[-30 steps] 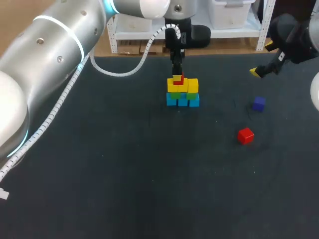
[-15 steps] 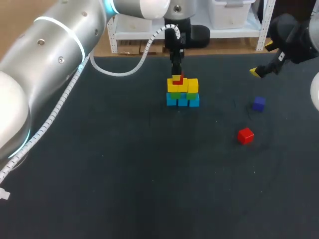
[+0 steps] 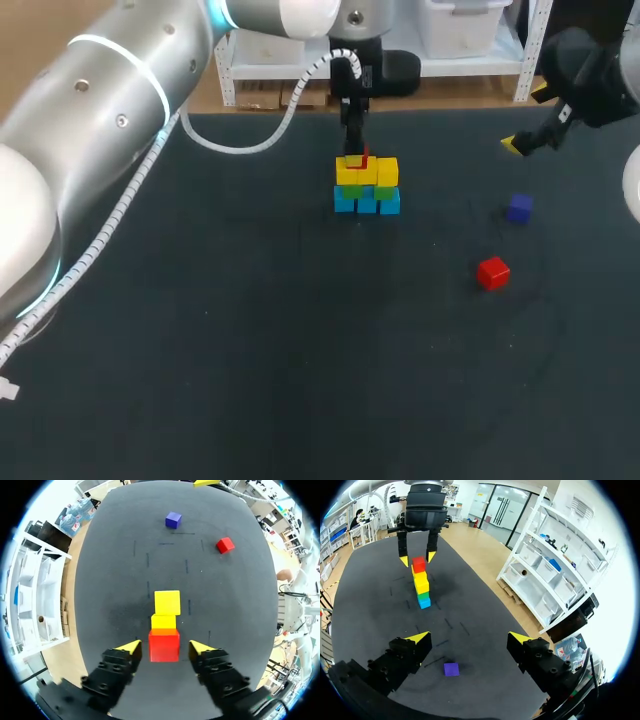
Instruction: Place the blue cubes, place green cubes on the blue cubes, place the yellow cubes on the green cubes, then place the red cubes on the yellow cubes, and place purple cube on the red cubes.
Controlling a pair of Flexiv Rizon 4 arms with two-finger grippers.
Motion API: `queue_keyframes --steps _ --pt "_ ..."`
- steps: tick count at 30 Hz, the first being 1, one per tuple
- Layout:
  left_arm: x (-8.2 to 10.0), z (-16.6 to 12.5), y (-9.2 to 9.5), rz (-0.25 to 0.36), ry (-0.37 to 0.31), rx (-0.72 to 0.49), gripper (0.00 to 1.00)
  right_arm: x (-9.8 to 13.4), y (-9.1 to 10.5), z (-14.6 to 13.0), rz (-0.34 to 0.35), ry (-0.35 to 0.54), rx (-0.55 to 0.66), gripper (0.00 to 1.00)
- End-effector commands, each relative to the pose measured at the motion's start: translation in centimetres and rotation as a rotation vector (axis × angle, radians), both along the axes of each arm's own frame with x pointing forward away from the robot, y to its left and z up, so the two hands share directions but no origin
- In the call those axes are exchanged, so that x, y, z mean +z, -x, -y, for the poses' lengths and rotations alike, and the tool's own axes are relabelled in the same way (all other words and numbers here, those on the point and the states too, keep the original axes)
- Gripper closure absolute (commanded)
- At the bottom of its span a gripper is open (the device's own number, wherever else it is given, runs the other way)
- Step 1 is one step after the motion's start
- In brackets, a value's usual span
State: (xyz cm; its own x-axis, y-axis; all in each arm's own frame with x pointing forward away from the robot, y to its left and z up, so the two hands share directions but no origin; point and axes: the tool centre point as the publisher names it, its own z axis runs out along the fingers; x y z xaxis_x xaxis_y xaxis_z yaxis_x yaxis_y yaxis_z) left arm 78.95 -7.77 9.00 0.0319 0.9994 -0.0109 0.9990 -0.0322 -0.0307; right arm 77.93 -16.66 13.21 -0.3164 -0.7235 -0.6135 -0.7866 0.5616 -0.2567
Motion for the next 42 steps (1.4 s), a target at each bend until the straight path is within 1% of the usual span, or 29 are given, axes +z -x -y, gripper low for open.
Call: queue_keyframes --steps 1,4,6,8,10,13,14,16,17,19,21,23,25,30,32,36,39,42 --pt "0.3 0.3 -0.9 -0.05 -0.007 -0.002 0.0 0.0 0.1 -0.1 0.001 0.003 -0.004 0.0" --pt "0.9 0.0 -0.9 -0.045 0.008 0.008 0.0 0.0 0.1 -0.1 0.001 0.003 -0.004 0.0" --pt "1.6 -0.4 -0.7 -0.025 0.026 0.025 0.0 0.0 0.1 -0.1 0.001 0.003 -0.004 0.0" --pt "2.8 -1.4 -0.3 0.019 0.044 0.052 0.0 0.0 0.1 -0.1 0.001 0.003 -0.004 0.0" --pt "4.4 -2.8 0.2 0.084 0.077 0.101 0.0 0.0 0.1 -0.1 0.001 0.003 -0.004 0.0" --pt "6.2 -5.4 1.1 0.146 0.156 0.183 0.0 0.0 0.1 -0.1 0.001 0.003 -0.004 0.0" --pt "6.5 -6.3 1.4 0.157 0.168 0.214 0.0 0.0 0.1 -0.1 0.001 0.003 -0.004 0.0" --pt "7.0 -8.0 1.8 0.202 0.2 0.263 0.0 0.0 0.1 -0.1 0.001 0.003 -0.004 0.0" --pt "7.2 -8.9 2.0 0.213 0.219 0.291 0.0 0.0 0.1 -0.1 0.001 0.003 -0.004 0.0" --pt "7.7 -10.2 2.4 0.256 0.255 0.34 0.0 0.0 0.1 -0.1 0.001 0.003 -0.004 0.0" --pt "8.3 -11.5 2.8 0.282 0.291 0.385 0.0 0.0 0.1 -0.1 0.001 0.003 -0.004 0.0" --pt "8.8 -12.5 3.2 0.332 0.307 0.418 0.0 0.0 0.1 -0.1 0.001 0.003 -0.004 0.0" --pt "9.3 -13.3 3.6 0.345 0.332 0.45 0.0 0.0 0.1 -0.1 0.001 0.003 -0.004 0.0" --pt "11.1 -15.4 4.1 0.43 0.384 0.53 0.0 0.0 0.1 -0.1 0.001 0.003 -0.004 0.0" --pt "11.6 -16.2 4.1 0.466 0.395 0.551 0.0 0.0 0.1 -0.1 0.001 0.003 -0.004 0.0" --pt "13.1 -17.5 5.1 0.532 0.421 0.58 0.0 0.0 0.1 -0.1 0.001 0.003 -0.004 0.0" --pt "13.6 -18.6 6.0 0.55 0.433 0.597 0.0 0.0 0.1 -0.1 0.001 0.003 -0.004 0.0" --pt "13.6 -19.5 7.1 0.57 0.44 0.61 0.0 0.0 0.1 -0.1 0.001 0.003 -0.004 0.0"
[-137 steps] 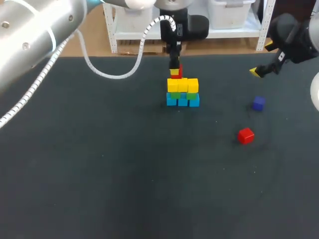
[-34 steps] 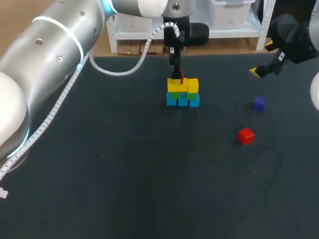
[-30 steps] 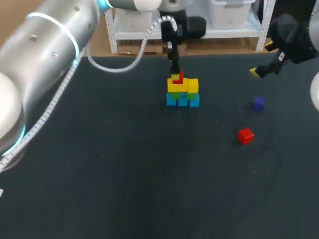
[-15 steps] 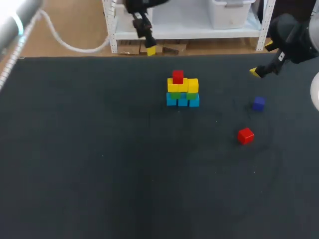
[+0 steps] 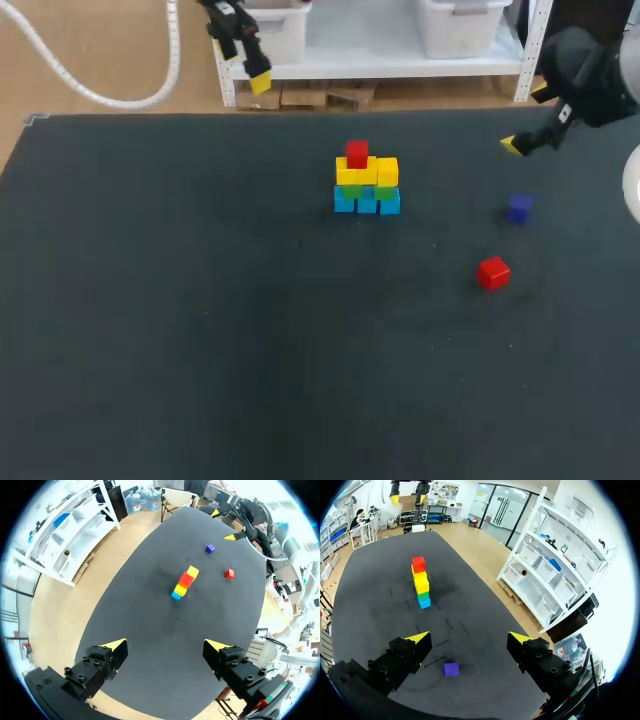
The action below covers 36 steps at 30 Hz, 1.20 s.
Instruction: Place the blue cubes, place green cubes on the blue cubes, place the yellow cubes on the green cubes, then place the red cubes on the yellow cubes, and place purple cube on the red cubes.
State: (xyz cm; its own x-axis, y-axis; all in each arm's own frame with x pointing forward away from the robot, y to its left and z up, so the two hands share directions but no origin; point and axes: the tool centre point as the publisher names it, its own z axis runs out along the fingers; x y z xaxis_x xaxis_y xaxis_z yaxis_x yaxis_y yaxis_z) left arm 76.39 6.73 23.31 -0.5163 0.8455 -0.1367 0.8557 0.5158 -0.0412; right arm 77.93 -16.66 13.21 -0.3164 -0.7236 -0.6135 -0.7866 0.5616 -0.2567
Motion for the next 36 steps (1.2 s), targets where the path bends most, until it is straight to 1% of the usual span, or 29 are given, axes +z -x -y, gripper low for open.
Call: queue_keyframes --steps 1,4,6,10,12,14,16,18,19,20,22,25,26,27,36 --pt "-0.8 -5.3 5.0 0.619 0.145 0.101 0.0 0.0 0.1 -0.1 0.001 0.003 -0.004 0.0" --pt "-1.6 -6.4 6.1 0.659 0.13 0.143 0.0 0.0 0.1 -0.1 0.001 0.003 -0.004 0.0" --pt "-2.5 -6.9 6.8 0.653 0.149 0.168 0.0 0.0 0.1 -0.1 0.001 0.003 -0.004 0.0" --pt "-3.7 -7.5 8.0 0.695 0.194 0.231 0.0 0.0 0.1 -0.1 0.001 0.003 -0.004 0.0" --pt "-4.5 -7.7 8.5 0.716 0.191 0.251 0.0 0.0 0.1 -0.1 0.001 0.003 -0.004 0.0" --pt "-5.4 -7.8 8.9 0.704 0.215 0.274 0.0 0.0 0.1 -0.1 0.001 0.003 -0.004 0.0" --pt "-6.3 -7.7 9.1 0.697 0.215 0.265 0.0 0.0 0.1 -0.1 0.001 0.003 -0.004 0.0" --pt "-6.9 -7.6 9.0 0.698 0.213 0.266 0.0 0.0 0.1 -0.1 0.001 0.003 -0.004 0.0" --pt "-7.2 -7.5 8.9 0.682 0.218 0.267 0.0 0.0 0.1 -0.1 0.001 0.003 -0.004 0.0" --pt "-7.3 -7.4 8.7 0.679 0.224 0.267 0.0 0.0 0.1 -0.1 0.001 0.003 -0.004 0.0" --pt "-7.3 -7.2 8.2 0.68 0.253 0.281 0.0 0.0 0.1 -0.1 0.001 0.003 -0.004 0.0" --pt "-6.9 -6.7 7.4 0.687 0.264 0.279 0.0 0.0 0.1 -0.1 0.001 0.003 -0.004 0.0" --pt "-6.7 -6.6 7.1 0.684 0.26 0.273 0.0 0.0 0.1 -0.1 0.001 0.003 -0.004 0.0" --pt "-6.5 -6.5 6.9 0.667 0.258 0.275 0.0 0.0 0.1 -0.1 0.001 0.003 -0.004 0.0" --pt "-6.5 -6.5 6.9 0.667 0.258 0.275 0.0 0.0 0.1 -0.1 0.001 0.003 -0.004 0.0"
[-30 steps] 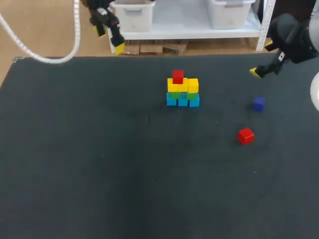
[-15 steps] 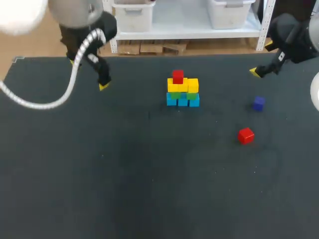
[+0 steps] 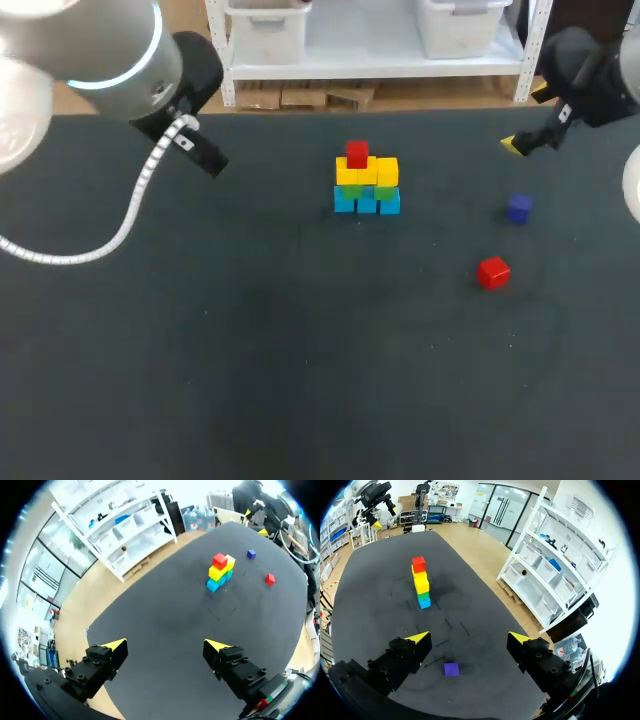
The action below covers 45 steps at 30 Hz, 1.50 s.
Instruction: Place the blue cubes, place green cubes on the blue cubes, place the yellow cubes on the green cubes, then place the red cubes on the yellow cubes, and place purple cube on the red cubes.
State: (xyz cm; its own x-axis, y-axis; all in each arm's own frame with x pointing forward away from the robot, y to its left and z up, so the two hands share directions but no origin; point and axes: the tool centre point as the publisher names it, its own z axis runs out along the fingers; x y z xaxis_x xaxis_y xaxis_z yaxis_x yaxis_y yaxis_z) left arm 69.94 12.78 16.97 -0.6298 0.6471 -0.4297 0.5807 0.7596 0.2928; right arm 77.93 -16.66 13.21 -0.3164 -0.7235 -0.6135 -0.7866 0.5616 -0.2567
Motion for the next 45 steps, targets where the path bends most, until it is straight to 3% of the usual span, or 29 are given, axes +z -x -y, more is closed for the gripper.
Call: queue_keyframes --steps 1,45 --pt "-0.12 -0.48 0.4 0.233 0.18 -0.093 0.0 0.0 0.05 -0.07 0.001 0.003 -0.004 0.0" --pt "-0.12 -0.48 0.4 0.233 0.18 -0.093 0.0 -0.3 -0.09 -0.43 -0.015 0.023 0.015 0.0"
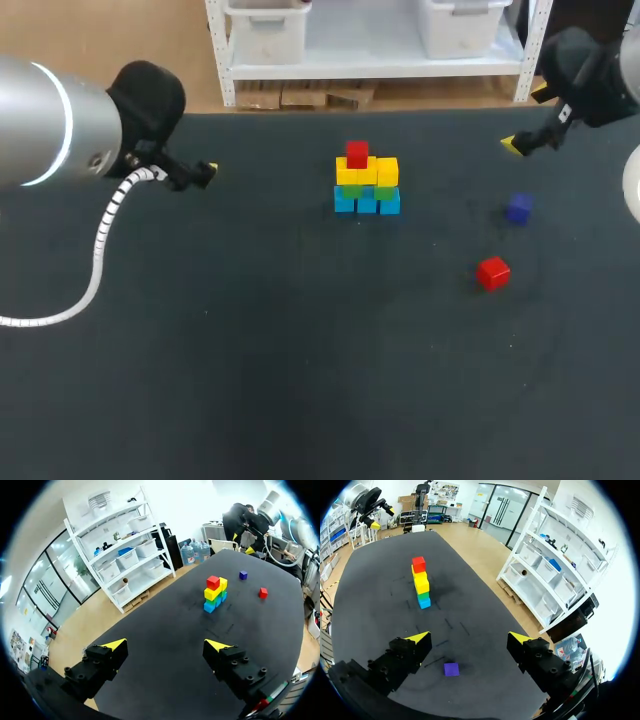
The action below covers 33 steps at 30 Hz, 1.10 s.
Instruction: Place the blue cubes, place green cubes on the blue cubes, place the yellow cubes on the green cubes, then place the red cubes on the yellow cubes, and place purple cube on the red cubes.
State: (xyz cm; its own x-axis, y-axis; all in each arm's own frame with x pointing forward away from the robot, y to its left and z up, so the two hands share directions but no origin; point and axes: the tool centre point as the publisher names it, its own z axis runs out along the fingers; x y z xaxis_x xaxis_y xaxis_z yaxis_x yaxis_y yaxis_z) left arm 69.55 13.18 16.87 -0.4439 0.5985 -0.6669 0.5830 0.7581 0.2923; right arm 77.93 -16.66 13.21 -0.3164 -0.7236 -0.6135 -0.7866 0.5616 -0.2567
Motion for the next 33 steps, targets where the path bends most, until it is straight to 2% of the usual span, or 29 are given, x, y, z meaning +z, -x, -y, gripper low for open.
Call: queue_keyframes --steps 1,8,13,16,20,24,26,33 --pt "0.0 -0.1 0.0 0.001 0.002 -0.001 0.0 -0.6 -0.2 -0.7 -0.027 0.039 0.027 0.0" --pt "0.0 -0.1 0.0 0.001 0.002 -0.001 0.0 -2.1 0.3 -2.3 -0.06 0.06 0.126 0.0" --pt "0.0 -0.1 0.0 0.001 0.002 -0.001 0.0 -2.9 2.3 -2.2 -0.108 0.144 0.207 0.0" --pt "0.0 -0.1 0.0 0.001 0.002 -0.001 0.0 -2.3 3.9 -2.1 -0.07 0.159 0.212 0.0" --pt "0.0 -0.1 0.0 0.001 0.002 -0.001 0.0 -2.2 6.5 -2.9 -0.054 0.243 0.268 0.0" --pt "0.0 -0.1 0.0 0.001 0.002 -0.001 0.0 -2.7 9.0 -4.3 -0.029 0.403 0.373 0.0" --pt "0.0 -0.1 0.0 0.001 0.002 -0.001 0.0 -3.8 10.2 -4.9 -0.054 0.486 0.439 0.0" --pt "0.0 -0.1 0.0 0.001 0.002 -0.001 0.0 -6.3 12.8 -4.4 -0.152 0.521 0.559 0.0"
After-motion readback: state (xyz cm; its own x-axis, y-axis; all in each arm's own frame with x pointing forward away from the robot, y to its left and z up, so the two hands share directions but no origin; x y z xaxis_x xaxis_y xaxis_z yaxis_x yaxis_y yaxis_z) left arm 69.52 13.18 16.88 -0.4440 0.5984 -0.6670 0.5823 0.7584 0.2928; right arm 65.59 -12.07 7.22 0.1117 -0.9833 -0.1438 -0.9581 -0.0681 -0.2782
